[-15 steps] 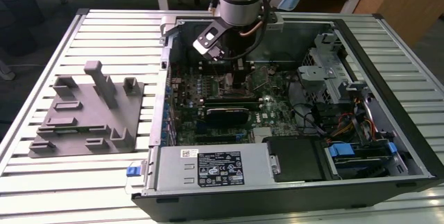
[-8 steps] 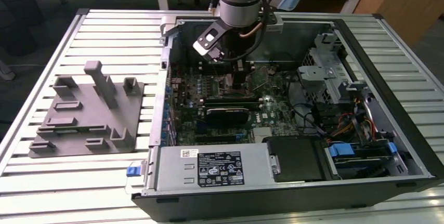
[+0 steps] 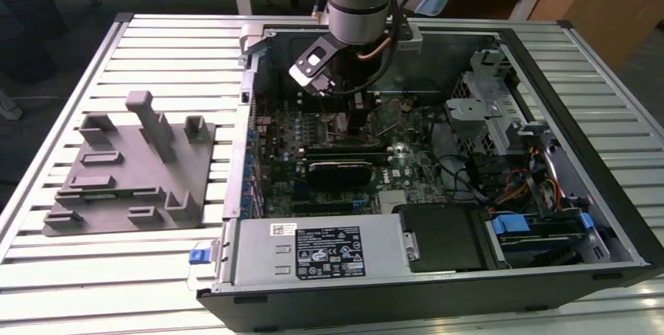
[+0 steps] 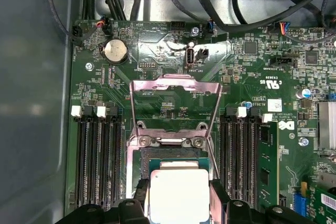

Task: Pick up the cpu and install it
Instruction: 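Place the cpu into insertion slot, then close the cpu cover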

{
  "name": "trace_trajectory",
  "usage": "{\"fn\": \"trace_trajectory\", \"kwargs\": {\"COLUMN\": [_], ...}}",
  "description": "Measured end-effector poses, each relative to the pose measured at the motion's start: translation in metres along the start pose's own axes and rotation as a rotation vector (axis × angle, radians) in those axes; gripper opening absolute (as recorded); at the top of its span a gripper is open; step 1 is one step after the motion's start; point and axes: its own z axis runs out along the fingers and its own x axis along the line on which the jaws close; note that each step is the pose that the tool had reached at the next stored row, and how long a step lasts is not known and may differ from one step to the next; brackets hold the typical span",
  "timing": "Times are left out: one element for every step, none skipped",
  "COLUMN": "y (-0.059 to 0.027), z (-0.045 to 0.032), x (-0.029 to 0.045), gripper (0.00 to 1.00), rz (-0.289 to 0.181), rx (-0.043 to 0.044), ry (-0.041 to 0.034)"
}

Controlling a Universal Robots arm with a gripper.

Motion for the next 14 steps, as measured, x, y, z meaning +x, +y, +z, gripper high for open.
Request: {"fn": "trace_trajectory", "kwargs": {"y": [-0.0001, -0.0001, -0.0002, -0.0003, -0.0003, -0.0003, -0.0004, -0.0004, -0.0004, -0.0004, -0.0004, -0.0005, -0.0005, -0.0006], "z": [0.001, 0.002, 0.0039, 0.0046, 0.0053, 0.0059, 0.0064, 0.0068, 0.0074, 0.0079, 0.0084, 0.009, 0.0096, 0.0103], "x": [0.0001, 0.0002, 0.0004, 0.0005, 0.0006, 0.0008, 0.001, 0.0013, 0.0016, 0.0019, 0.0021, 0.0023, 0.0025, 0.0027], "gripper": [0.54, 0.54, 0.54, 0.54, 0.54, 0.54, 0.54, 0.54, 0.54, 0.54, 0.54, 0.54, 0.54, 0.54], "rz": [0.0, 0.0, 0.0, 0.0, 0.0, 0.0, 0.0, 0.0, 0.0, 0.001, 0.001, 0.002, 0.002, 0.002], "rx": [0.0001, 0.0, -0.0001, 0.0, 0.0, 0.0, 0.0, 0.0001, 0.0, 0.0, 0.0, 0.0, 0.0001, 0.0001], "ry": [0.0, 0.0001, 0.0001, 0.0001, 0.0001, 0.0001, 0.0, 0.0, 0.0, 0.0, 0.0, 0.0, -0.0001, 0.0]}}
